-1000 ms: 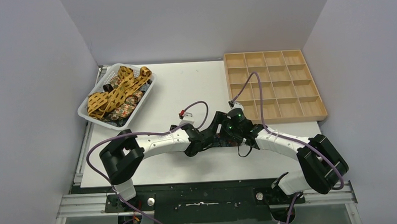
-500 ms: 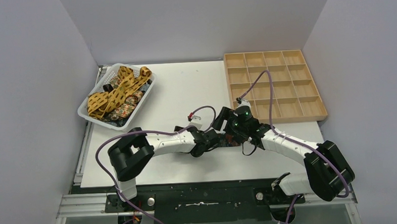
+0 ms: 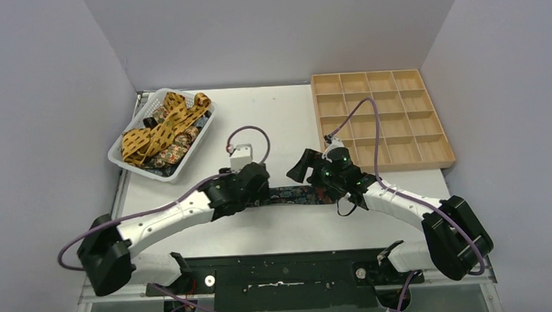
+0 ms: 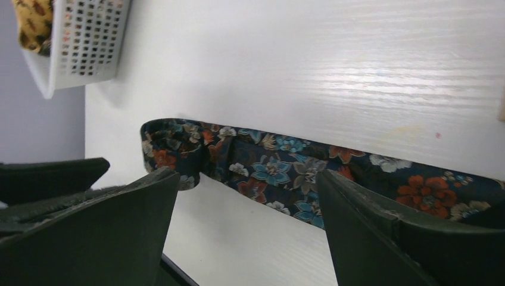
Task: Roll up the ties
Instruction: Roll the tie at the center of the board.
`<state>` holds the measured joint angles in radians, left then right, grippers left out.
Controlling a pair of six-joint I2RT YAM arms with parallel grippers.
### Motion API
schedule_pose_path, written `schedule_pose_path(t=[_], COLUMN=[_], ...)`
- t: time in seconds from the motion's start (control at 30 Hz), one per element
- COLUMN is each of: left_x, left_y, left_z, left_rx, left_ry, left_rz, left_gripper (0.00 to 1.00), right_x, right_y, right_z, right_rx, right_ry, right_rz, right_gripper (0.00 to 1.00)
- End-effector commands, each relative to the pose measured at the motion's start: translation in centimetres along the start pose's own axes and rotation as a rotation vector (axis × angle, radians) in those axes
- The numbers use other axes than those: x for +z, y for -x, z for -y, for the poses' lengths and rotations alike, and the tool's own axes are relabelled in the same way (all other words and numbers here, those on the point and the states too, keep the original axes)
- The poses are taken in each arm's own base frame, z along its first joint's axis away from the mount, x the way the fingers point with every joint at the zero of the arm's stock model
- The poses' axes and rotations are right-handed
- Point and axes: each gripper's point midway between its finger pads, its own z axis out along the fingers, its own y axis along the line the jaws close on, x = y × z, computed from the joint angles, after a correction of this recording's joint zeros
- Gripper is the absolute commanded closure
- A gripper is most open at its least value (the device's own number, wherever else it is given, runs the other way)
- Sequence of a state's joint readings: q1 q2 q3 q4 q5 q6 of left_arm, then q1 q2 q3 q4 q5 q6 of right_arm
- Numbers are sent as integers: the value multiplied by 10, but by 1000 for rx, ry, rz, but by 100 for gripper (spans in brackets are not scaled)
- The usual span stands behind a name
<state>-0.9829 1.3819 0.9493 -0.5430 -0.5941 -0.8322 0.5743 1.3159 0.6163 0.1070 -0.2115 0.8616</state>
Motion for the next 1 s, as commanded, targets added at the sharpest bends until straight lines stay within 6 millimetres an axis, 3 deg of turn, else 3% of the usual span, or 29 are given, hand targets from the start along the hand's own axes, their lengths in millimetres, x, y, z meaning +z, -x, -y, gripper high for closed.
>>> schedule_pose_path(t=[0.0,0.1,0.3,0.37,0.47,0.7,0.97], left_x=[-19,-21,-17,-15,-13,-15,-19], left_y=[24,23,12,6,2,-10,-12], left_z=[-16,-49,-91,-103,-108,-116,-122], left_rx=[-212,-306,-442,-479,-524,-581,-596], left_ry=[-131,-125,-123,-104,-137,-149,-134], left_rz=[61,63,23,6,-3,-1,9], left_gripper=[23,22,20,19,18,18,18], right_x=[-7,4,34,40,45,67,84], right_y=[10,-2,-47,-46,-64,-85,-105], right_z=[-59,-84,-110,-117,-132,-138,-141], right_rx=[-160,-427,-1105,-1211,-1373,-1478,-1471], right_ry=[311,424,489,502,594,630,685], right_rz=[23,1,36,81,45,-56,-127], right_gripper=[10,0,0,0,0,0,0])
